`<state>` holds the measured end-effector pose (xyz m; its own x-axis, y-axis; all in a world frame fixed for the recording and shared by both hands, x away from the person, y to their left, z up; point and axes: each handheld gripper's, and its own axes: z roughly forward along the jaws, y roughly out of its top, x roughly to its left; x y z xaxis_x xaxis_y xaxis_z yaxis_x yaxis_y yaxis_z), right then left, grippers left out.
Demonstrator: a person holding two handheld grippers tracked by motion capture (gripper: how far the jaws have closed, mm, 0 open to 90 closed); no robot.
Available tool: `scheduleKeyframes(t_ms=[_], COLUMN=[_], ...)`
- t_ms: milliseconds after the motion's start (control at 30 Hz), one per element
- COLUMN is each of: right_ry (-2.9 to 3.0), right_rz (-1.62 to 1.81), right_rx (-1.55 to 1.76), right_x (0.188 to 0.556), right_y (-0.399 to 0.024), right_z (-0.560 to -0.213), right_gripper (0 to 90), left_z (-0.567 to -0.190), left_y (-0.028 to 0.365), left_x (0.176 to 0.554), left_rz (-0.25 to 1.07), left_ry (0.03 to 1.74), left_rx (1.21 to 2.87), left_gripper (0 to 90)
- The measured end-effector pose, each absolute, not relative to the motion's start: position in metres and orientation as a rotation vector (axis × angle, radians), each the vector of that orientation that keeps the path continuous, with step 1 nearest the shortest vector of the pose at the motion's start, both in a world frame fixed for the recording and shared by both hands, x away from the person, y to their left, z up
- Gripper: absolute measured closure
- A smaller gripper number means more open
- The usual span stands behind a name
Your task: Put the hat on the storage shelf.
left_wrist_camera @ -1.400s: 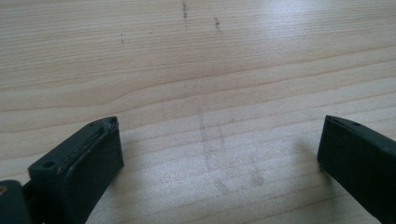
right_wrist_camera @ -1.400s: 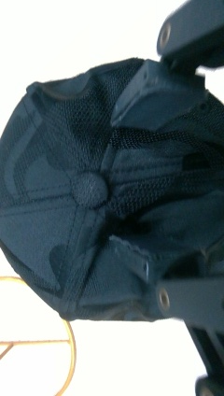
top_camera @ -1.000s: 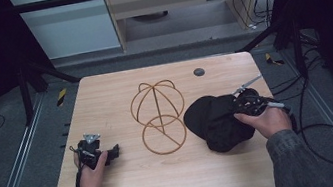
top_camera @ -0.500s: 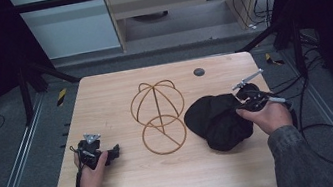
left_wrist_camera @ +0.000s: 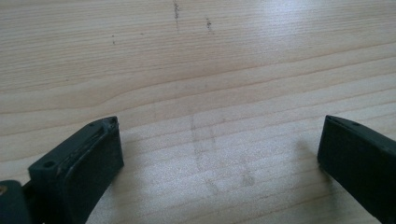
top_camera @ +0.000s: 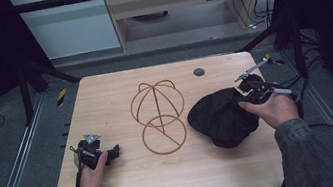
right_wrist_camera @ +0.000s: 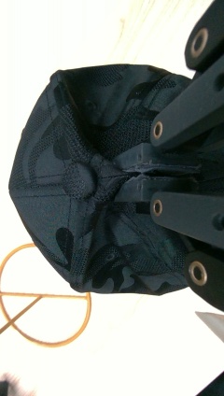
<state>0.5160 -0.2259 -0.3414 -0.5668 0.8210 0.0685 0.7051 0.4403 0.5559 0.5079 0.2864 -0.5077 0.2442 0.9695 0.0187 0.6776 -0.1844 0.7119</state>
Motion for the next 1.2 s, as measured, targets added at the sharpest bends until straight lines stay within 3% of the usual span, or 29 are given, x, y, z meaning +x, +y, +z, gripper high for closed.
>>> scheduleKeyframes(t_ms=[667, 1200], right_ry=[2.336, 2.235], right_rz=[0.959, 1.058], right_rx=[1.279, 1.224], right_x=[0.469, 0.459], right_y=[-0.256, -0.249], right_z=[-0.278, -0.234], right_gripper=[87.3, 87.4], left_z=[-0.508, -0.508], left_y=[0.286, 0.286], left_x=[0.508, 0.508], left_rz=[0.647, 0.648], left_ry=[1.498, 1.499], left_rx=[1.937, 1.934], left_gripper=[0.0, 0.0])
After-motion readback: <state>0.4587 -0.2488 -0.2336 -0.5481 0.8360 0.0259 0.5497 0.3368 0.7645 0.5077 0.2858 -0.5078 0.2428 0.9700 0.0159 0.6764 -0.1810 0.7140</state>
